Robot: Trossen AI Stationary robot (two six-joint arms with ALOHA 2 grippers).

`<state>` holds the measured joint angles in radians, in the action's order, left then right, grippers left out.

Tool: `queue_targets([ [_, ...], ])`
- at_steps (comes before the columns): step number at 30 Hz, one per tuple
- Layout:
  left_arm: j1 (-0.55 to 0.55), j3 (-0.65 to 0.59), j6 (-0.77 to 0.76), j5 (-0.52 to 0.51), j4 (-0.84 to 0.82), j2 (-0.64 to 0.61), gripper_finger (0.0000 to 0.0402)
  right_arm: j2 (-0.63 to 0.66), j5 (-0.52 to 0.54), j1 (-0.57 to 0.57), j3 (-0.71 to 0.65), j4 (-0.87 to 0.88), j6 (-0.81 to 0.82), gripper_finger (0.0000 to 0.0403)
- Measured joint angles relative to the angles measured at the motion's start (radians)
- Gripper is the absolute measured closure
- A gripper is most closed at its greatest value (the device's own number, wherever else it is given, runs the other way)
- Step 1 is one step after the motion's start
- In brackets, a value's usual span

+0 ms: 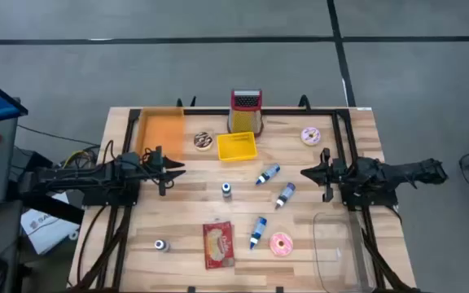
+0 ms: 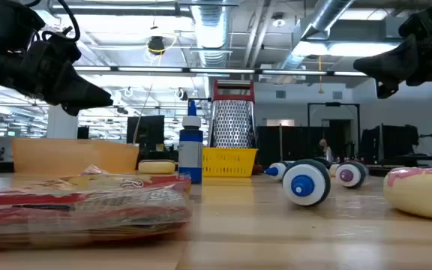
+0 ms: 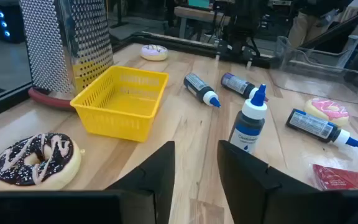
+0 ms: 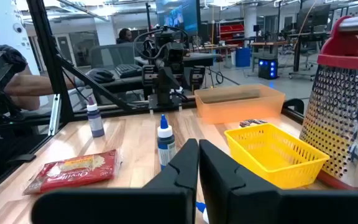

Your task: Pick & Place Food Item

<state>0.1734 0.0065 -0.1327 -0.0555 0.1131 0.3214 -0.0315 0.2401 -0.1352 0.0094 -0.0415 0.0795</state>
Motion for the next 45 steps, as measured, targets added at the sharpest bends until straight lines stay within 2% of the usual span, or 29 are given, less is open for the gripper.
queue_targets([
  [43, 0.0, 0.0, 0.001, 0.0, 0.0, 0.0, 0.0285, 0.0, 0.0, 0.0, 0.0, 0.0, 0.0, 0.0395],
  [45, 0.0, 0.0, 0.042, -0.006, 0.015, 0.0, 0.0285, 0.0, 0.0, 0.0, 0.0, 0.0, 0.0, 0.0395],
])
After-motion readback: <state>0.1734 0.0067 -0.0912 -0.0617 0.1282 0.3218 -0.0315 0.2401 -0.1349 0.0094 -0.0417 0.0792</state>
